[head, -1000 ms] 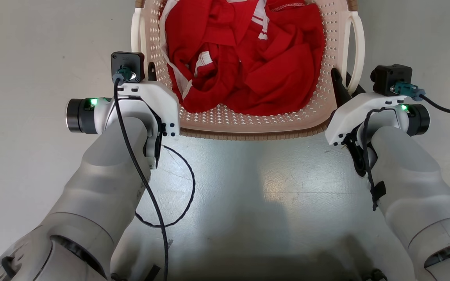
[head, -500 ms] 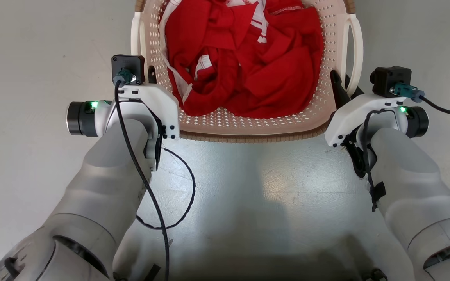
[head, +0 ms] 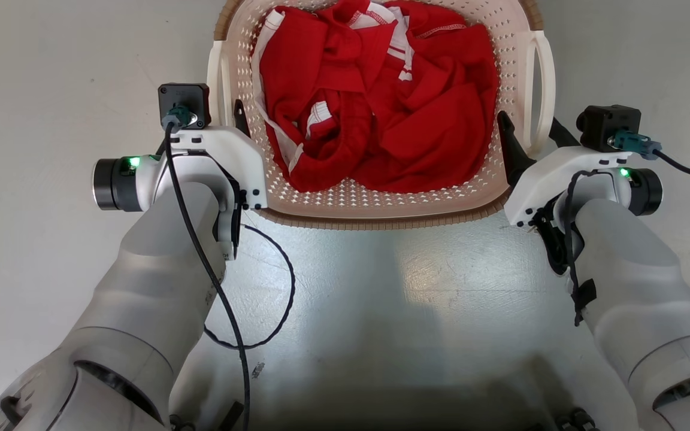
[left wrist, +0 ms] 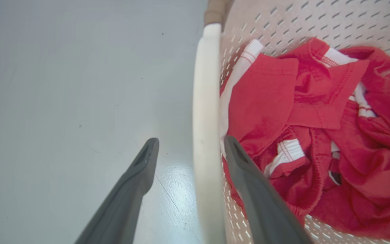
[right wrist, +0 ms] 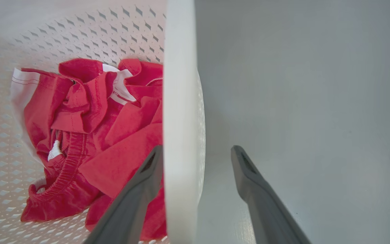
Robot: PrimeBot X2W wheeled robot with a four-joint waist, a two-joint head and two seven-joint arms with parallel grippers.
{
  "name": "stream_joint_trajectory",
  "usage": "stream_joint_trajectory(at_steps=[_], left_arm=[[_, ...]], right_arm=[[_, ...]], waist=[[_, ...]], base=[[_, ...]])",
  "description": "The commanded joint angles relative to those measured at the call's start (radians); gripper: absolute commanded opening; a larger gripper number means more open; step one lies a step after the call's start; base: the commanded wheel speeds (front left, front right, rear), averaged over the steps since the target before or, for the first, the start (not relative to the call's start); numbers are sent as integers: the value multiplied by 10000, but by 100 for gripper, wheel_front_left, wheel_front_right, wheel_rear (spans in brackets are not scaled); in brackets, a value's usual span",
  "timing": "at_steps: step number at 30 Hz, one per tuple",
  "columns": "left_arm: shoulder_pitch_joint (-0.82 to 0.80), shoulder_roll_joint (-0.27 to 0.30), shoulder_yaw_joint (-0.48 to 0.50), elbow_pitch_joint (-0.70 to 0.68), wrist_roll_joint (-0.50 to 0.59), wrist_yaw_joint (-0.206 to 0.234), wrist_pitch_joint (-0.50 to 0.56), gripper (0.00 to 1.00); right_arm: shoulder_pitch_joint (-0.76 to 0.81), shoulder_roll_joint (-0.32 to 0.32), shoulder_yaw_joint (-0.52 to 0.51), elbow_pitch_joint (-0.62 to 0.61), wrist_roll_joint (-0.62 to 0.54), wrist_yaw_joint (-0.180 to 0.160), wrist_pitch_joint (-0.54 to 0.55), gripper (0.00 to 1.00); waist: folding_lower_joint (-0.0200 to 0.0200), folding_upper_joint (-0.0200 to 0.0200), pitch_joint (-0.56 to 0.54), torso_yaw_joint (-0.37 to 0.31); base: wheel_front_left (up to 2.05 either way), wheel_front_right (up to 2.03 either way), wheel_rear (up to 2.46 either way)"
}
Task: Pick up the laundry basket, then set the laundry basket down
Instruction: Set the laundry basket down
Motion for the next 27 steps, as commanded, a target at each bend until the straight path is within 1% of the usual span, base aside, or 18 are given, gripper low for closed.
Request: stream_joint_trajectory(at_steps=[1, 9, 16, 20, 21, 27], left_arm=[[101, 231, 176, -85, 77, 28, -59, 100], [115, 214, 399, -355, 214, 24, -59, 100], [383, 226, 825, -710, 391, -28, -59, 100], [676, 288, 1102, -945, 566, -98, -59, 100], [833, 362, 1315, -1238, 698, -135, -59, 100], [1788, 698, 2388, -2586, 1387, -166, -59, 100]], right_arm=[[419, 210, 91, -45, -105, 71, -110, 100], [481, 210, 17, -281, -161, 71, -110, 100], [631, 210, -231, -653, -392, 71, -111, 100], [784, 210, -472, -957, -651, 71, -111, 100], [894, 210, -637, -1197, -815, 71, -111, 100], [1446, 210, -1225, -2290, -1605, 71, -111, 100]], waist=[[-1, 0, 7, 7], [-1, 0, -154, -18], [-1, 0, -704, -114], [-1, 0, -1224, -207], [-1, 0, -1558, -260], [-1, 0, -2698, -391]], base=[[0, 0, 0], [0, 0, 0], [0, 0, 0], [0, 0, 0], [0, 0, 0], [0, 0, 0]])
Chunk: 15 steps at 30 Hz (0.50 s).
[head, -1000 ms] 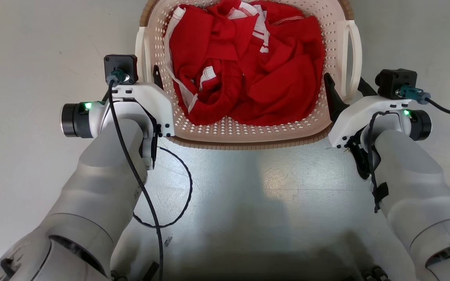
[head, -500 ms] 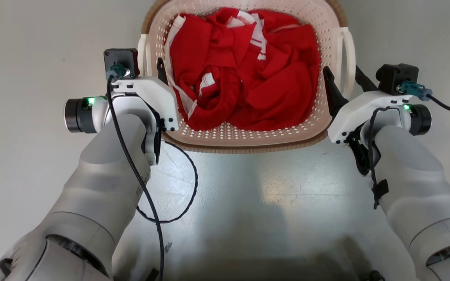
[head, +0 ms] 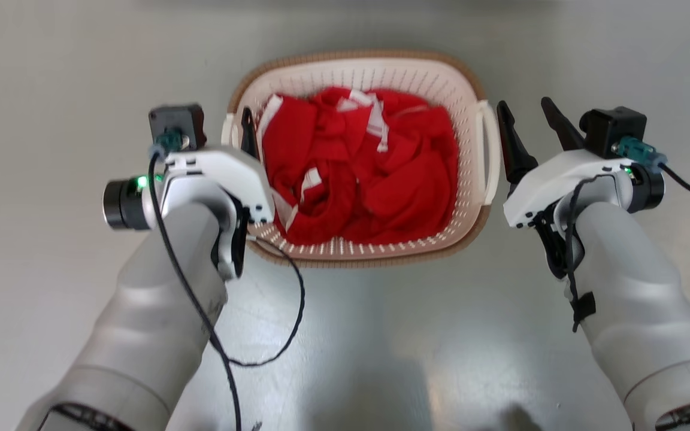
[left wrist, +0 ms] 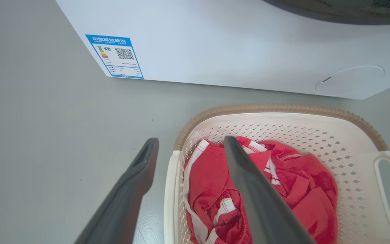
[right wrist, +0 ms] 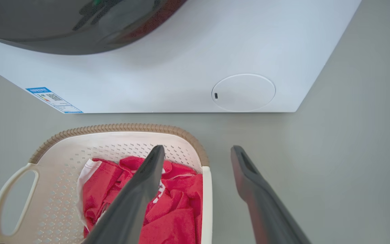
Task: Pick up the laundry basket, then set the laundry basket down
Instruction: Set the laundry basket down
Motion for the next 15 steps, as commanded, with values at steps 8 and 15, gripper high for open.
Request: stream_joint_trajectory(at_steps=[8, 15], left_arm=[[1642, 359, 1514, -1222, 1165, -338, -59, 100], [2452, 296, 2617, -2006, 1998, -605, -59, 100]], right_arm=[[1431, 197, -368, -1496, -786, 71, -109, 100], [2067, 197, -545, -2387, -1089, 71, -109, 100]], waist=[[0, 0, -1997, -160], [0, 0, -2856, -173]], base=[[0, 0, 0], [0, 0, 0]])
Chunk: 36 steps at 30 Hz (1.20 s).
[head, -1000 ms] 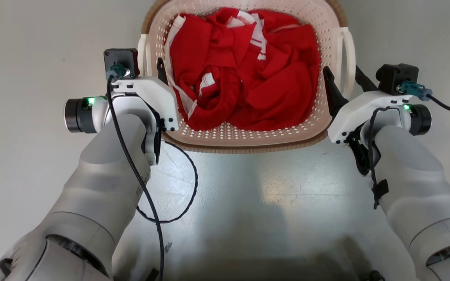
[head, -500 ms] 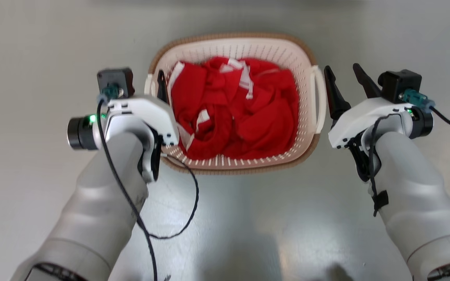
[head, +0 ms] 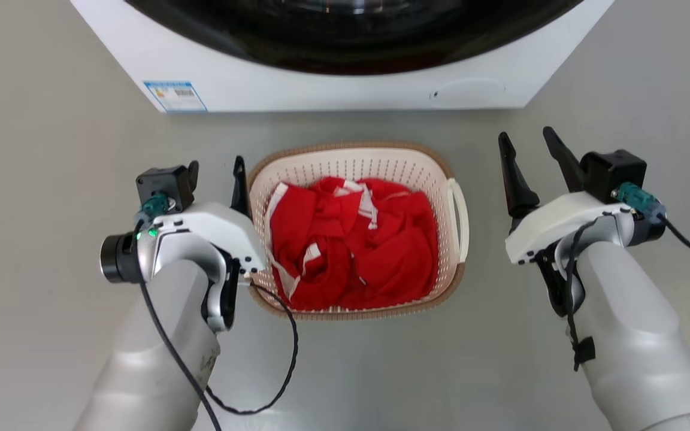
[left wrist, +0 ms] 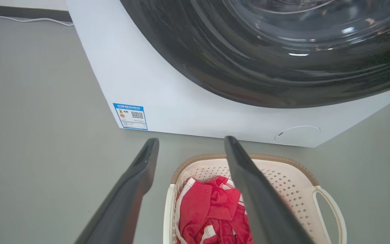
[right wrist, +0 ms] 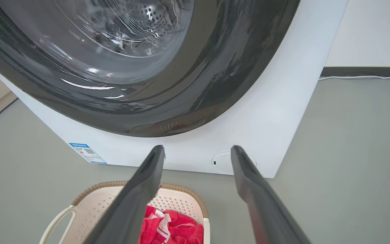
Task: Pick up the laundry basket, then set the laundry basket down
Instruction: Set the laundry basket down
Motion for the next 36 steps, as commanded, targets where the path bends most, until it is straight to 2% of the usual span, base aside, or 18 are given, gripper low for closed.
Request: stream_joint_trajectory(at_steps=[1, 17, 36], left_arm=[[292, 198, 477, -304, 193, -100, -61, 100], [1751, -95, 2360, -1344, 1438, -770, -61, 100], [3499, -312, 3803, -2474, 2204, -1541, -61, 100]], right_arm=[[330, 162, 137, -332, -81, 69, -107, 100], [1352, 162, -89, -1142, -527, 69, -107, 100], [3063, 33, -117, -2491, -633, 69, -107, 100]], waist=[[0, 0, -391, -23], [0, 0, -1691, -52], [0, 0, -2988, -26]], base=[[0, 0, 0], [0, 0, 0], [0, 0, 0]])
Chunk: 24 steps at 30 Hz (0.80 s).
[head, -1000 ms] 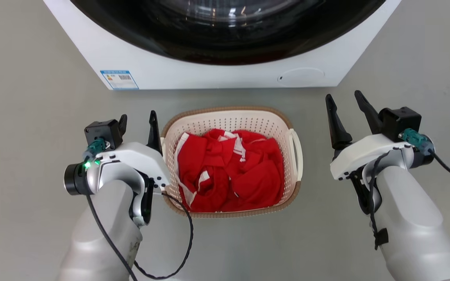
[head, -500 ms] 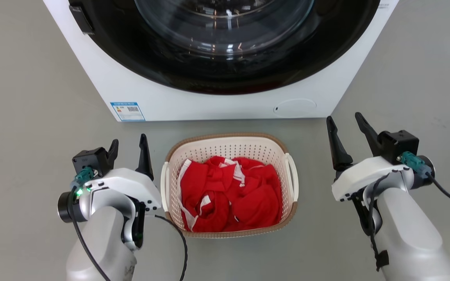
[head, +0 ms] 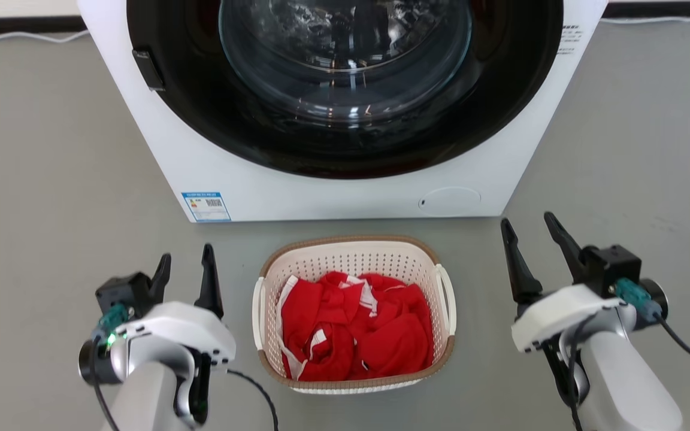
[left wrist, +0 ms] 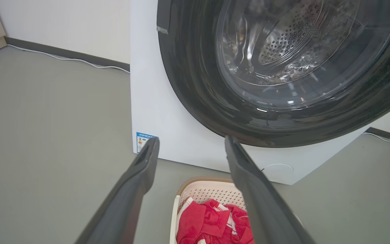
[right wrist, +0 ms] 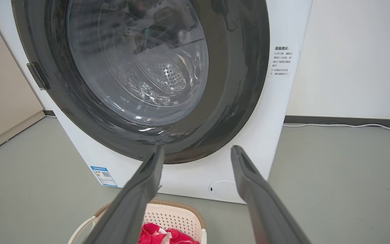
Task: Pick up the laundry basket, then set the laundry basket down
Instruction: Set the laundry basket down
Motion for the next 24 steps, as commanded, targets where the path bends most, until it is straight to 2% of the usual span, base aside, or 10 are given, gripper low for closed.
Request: stream_joint_trajectory(at_steps=[1, 14, 24], left_arm=[[176, 151, 385, -449, 191, -90, -61, 100], [1647, 137, 651, -1500, 93, -94, -61, 100], [2868, 136, 770, -2328, 139, -112, -61, 100]], right_arm=[[245, -42, 227, -459, 130, 69, -107, 100], [1777, -387, 91, -1594, 374, 69, -107, 100], [2929, -394, -238, -2550, 43, 69, -107, 100]], waist=[[0, -1, -126, -20], [0, -1, -652, 5], [0, -1, -1043, 16]], base=[[0, 0, 0], [0, 0, 0], [0, 0, 0]])
